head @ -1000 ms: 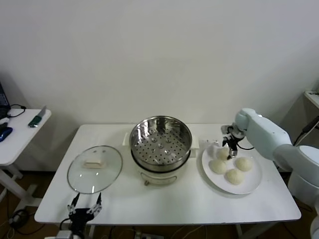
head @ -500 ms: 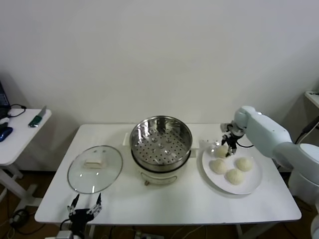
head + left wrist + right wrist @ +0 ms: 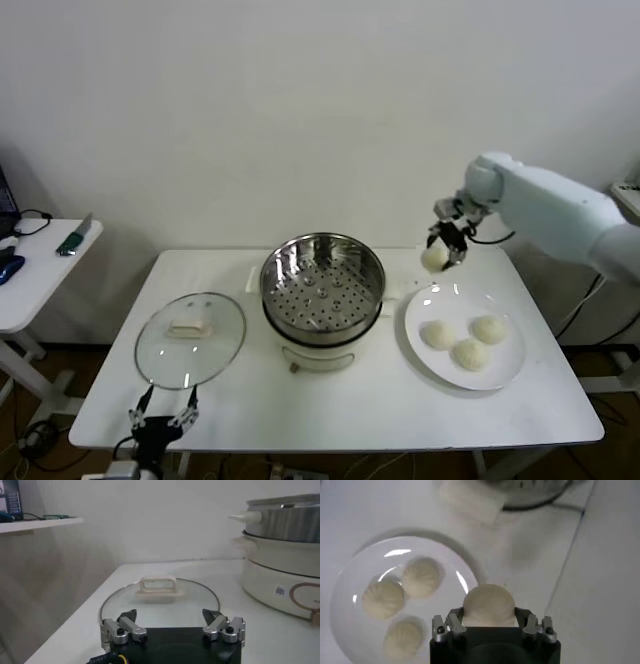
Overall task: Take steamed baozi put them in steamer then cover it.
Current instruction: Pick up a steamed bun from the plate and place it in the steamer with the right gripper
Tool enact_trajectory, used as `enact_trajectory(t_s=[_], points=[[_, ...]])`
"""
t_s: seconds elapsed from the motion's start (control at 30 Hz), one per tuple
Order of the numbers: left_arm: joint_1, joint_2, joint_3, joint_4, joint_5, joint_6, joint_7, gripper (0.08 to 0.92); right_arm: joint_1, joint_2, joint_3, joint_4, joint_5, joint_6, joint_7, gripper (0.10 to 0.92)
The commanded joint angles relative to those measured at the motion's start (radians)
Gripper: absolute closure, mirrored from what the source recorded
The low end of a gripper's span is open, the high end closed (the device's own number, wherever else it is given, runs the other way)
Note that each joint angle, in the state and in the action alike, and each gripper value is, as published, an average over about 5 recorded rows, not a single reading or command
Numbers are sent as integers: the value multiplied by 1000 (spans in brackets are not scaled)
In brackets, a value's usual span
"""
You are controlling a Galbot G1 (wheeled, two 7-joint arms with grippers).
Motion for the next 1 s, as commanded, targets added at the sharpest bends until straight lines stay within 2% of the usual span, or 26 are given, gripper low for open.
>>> enact_trajectory(t_s=[0.03, 0.2, 0.43, 0.8, 1.0], points=[[5, 4, 2, -7, -1, 3, -1, 177, 275, 41, -165, 322, 67, 109, 15, 338], [3, 5, 5, -10, -1, 2, 1, 177, 240, 183, -136, 286, -27, 227, 67, 338], [1, 10, -4, -15, -6, 0, 6, 177, 120, 309, -124, 188, -82, 332, 139, 338], [-1, 9, -12, -19, -8, 1, 8, 177, -119, 391, -22, -82, -368, 468, 215, 338], [1, 9, -13, -11, -9, -3, 7, 177, -182, 415, 35, -201, -446, 503, 244, 338]])
